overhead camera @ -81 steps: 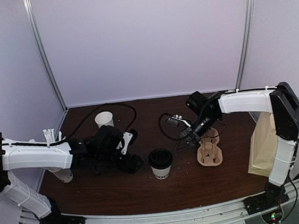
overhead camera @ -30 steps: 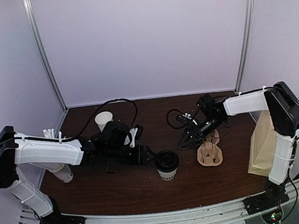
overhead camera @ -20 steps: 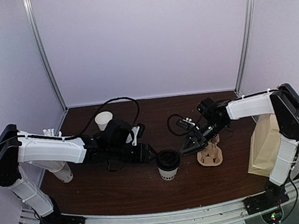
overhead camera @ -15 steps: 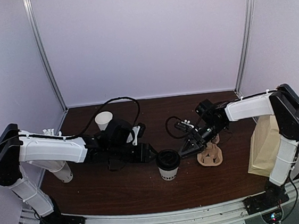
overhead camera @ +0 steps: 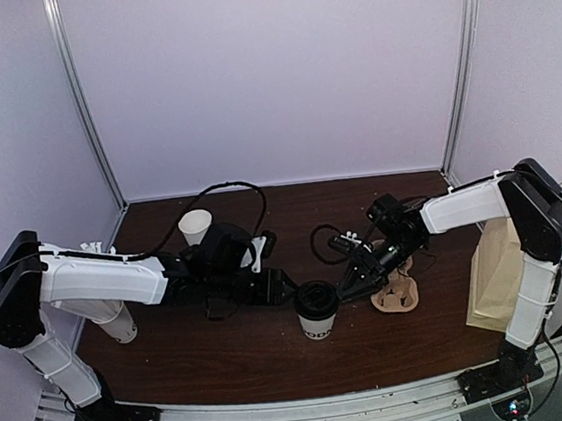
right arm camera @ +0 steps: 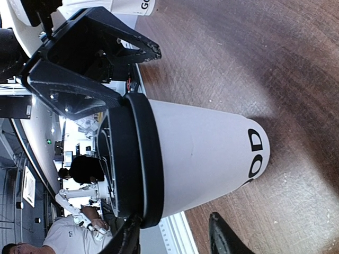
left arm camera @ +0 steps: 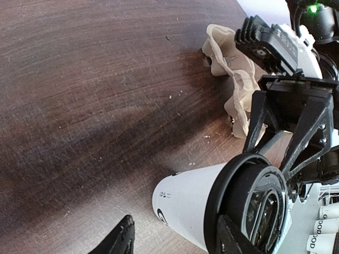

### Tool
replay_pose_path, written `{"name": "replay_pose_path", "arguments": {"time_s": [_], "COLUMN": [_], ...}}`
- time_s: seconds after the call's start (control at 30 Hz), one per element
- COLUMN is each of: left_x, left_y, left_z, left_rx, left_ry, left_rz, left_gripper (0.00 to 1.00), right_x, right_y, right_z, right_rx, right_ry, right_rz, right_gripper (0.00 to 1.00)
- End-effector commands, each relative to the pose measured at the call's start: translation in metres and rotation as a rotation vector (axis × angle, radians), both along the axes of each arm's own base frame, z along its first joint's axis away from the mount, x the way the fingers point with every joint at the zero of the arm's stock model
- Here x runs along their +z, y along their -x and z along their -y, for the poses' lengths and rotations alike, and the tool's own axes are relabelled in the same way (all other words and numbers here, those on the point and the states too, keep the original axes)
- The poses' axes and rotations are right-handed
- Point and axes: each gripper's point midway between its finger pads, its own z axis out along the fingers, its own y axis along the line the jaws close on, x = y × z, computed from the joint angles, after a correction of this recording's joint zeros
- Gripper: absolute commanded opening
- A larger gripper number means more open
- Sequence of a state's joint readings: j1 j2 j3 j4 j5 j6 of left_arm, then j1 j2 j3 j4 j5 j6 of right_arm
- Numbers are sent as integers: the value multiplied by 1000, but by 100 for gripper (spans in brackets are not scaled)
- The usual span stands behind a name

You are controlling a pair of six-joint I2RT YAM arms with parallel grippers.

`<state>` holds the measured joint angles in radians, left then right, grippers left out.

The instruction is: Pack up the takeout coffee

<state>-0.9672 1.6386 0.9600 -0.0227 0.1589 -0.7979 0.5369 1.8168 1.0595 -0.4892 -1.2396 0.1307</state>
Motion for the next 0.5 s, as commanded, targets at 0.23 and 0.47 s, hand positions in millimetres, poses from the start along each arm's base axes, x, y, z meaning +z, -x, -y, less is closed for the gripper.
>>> {"name": "replay_pose_path", "arguments": {"time_s": [0.23,0.47], "left_x": [-85,-87], "left_y": [25,19], "left_z": [-41,-41], "left_rx": [17,13], "left_ry": [-162,-199], "left_rz": [-94,-64], "left_gripper": [44,43], "right_x": [-94,-119], "right_y": [2,5], "right_z": [28,43], "right_rx": [-55,-41], "right_ry": [334,458], "right_rz": [-56,-60], "right_gripper": [32,28]}}
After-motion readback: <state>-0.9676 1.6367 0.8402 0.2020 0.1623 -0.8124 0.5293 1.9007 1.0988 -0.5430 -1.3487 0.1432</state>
